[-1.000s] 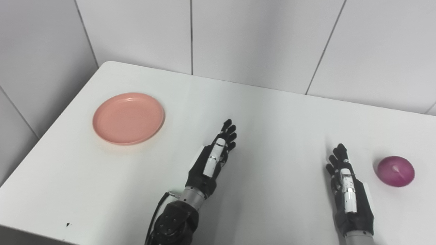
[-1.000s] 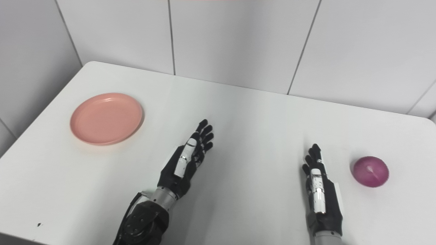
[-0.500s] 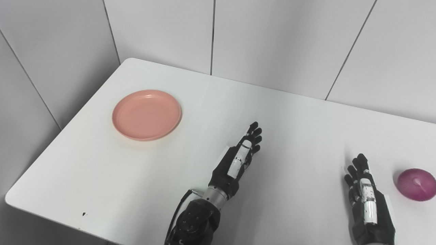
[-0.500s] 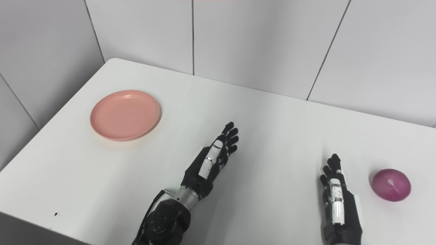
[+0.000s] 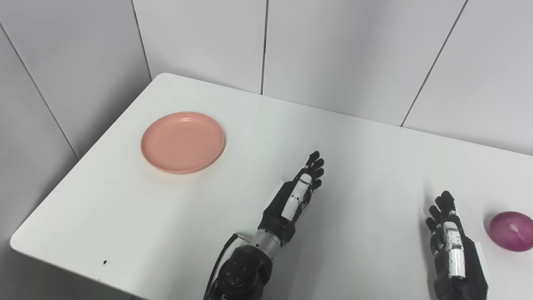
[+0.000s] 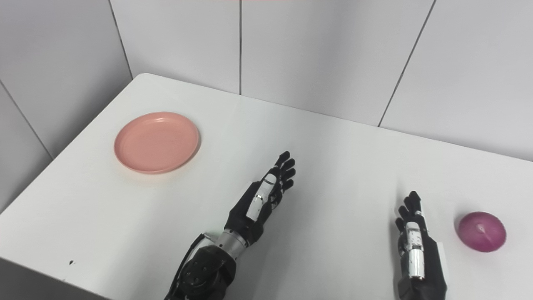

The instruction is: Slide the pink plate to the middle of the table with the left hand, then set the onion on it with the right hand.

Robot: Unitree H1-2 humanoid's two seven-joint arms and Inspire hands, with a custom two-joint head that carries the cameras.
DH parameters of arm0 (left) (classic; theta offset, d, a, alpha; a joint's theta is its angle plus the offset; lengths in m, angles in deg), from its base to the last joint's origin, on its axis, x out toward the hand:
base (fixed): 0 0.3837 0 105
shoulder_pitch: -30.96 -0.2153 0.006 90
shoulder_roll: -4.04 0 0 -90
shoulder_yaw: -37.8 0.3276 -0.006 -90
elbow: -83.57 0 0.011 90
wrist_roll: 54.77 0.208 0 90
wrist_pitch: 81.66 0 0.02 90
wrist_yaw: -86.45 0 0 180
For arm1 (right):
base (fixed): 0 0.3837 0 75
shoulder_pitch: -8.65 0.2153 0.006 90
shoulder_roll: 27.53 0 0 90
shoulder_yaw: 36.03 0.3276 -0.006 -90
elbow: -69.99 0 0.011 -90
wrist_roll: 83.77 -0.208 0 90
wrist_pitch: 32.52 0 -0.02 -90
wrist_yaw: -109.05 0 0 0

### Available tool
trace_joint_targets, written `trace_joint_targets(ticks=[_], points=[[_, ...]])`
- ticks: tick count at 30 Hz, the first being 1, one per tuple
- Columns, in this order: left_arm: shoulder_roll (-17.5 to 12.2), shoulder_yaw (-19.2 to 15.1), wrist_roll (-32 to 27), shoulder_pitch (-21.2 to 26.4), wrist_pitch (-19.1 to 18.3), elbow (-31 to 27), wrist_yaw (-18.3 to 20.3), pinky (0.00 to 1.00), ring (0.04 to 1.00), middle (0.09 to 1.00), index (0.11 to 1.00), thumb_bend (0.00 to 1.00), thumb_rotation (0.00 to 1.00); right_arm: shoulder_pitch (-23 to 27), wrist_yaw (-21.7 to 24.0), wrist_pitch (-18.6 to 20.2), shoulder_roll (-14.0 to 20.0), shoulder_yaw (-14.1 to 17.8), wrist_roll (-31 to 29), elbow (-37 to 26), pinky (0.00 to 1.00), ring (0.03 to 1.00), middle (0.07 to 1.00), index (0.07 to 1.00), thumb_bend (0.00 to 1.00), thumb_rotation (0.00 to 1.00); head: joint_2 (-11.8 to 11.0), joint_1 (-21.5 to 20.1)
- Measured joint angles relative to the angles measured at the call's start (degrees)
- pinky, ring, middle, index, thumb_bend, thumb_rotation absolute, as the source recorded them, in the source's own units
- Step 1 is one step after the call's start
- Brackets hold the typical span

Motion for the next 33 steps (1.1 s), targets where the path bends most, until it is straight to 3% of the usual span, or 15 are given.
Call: trace_joint_targets(ticks=[12,33], points=[[-0.01,-0.06,0.03,0.34,0.15,0.11,-0.97,1.00,1.000,1.000,1.000,0.46,1.00,0.03,-0.17,1.61,-0.44,-0.04,0.12,-0.54,1.00,1.000,1.000,1.000,0.00,1.00,-0.44,0.35],[-1.35,-1.25,1.28,3.23,3.00,1.41,-1.54,1.00,1.000,1.000,1.000,0.45,1.00,0.21,0.10,1.60,-0.39,-0.14,0.27,-0.47,1.00,1.000,1.000,1.000,0.00,1.00,-1.76,1.05]])
